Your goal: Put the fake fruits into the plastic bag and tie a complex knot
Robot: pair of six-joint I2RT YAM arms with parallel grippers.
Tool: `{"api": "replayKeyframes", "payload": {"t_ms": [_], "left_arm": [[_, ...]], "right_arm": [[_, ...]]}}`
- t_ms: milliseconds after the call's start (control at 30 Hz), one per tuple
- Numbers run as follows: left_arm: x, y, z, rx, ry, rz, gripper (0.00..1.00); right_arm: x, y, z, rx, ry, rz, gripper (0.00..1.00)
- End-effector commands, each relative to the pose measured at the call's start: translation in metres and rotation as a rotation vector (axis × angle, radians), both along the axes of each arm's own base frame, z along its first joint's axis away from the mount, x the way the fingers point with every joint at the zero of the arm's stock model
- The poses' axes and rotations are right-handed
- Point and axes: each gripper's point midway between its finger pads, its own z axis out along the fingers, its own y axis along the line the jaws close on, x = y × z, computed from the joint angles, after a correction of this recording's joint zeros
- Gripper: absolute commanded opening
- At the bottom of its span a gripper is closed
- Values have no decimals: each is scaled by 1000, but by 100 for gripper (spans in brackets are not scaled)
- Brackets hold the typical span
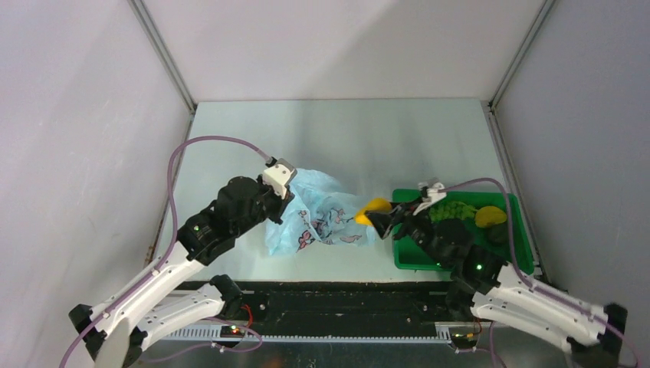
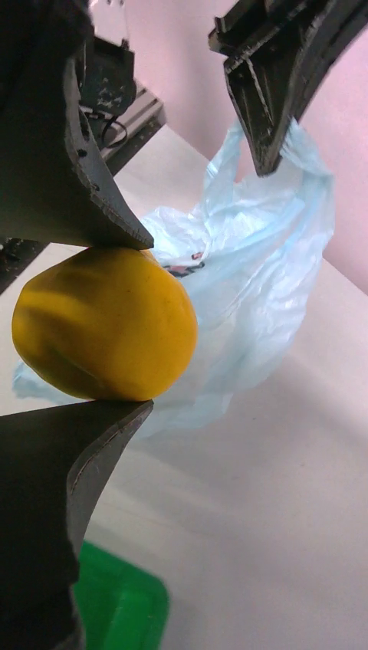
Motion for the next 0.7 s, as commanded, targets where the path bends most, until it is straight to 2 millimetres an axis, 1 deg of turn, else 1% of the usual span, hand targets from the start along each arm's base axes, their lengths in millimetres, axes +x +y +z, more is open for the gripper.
{"api": "replayKeyframes", "payload": {"t_ms": [0, 33, 67, 100, 133, 233, 267, 300, 333, 367, 433, 467, 567, 667], "left_arm": [[4, -1, 0, -20, -3, 19, 0], [4, -1, 0, -20, -2, 20, 0], [4, -1, 0, -22, -2, 17, 0], [4, -2, -1, -23, -1, 14, 0], [3, -2, -1, -23, -2, 11, 0], [3, -4, -1, -26, -1, 4, 0], [3, -4, -2, -24, 2, 3, 0], [3, -4, -2, -25, 2, 2, 0], [3, -5, -3, -24, 3, 1, 0], [3, -5, -3, -24, 4, 2, 0], [3, -5, -3, -24, 3, 0, 0], [3, -5, -4, -24, 4, -1, 0], [3, -6, -4, -26, 3, -2, 0], [2, -7, -5, -26, 8, -10, 0]], "right_arm": [[6, 24, 57, -23, -194, -79, 32], [7, 33, 51, -69, -180, -106, 32], [8, 37, 48, -106, -185, -118, 32], [15, 43, 42, -153, -174, -162, 32], [11, 50, 41, -178, -179, -158, 32], [14, 71, 31, -254, -170, -220, 32], [16, 81, 18, -306, -165, -223, 32], [18, 83, 20, -322, -162, -249, 32], [20, 90, 7, -370, -152, -257, 32], [23, 92, 6, -385, -146, -285, 32], [29, 97, -9, -438, -126, -311, 32], [31, 102, -18, -464, -115, -300, 32], [41, 109, -32, -458, -77, -296, 32], [48, 121, -45, -456, -69, -278, 32]]}}
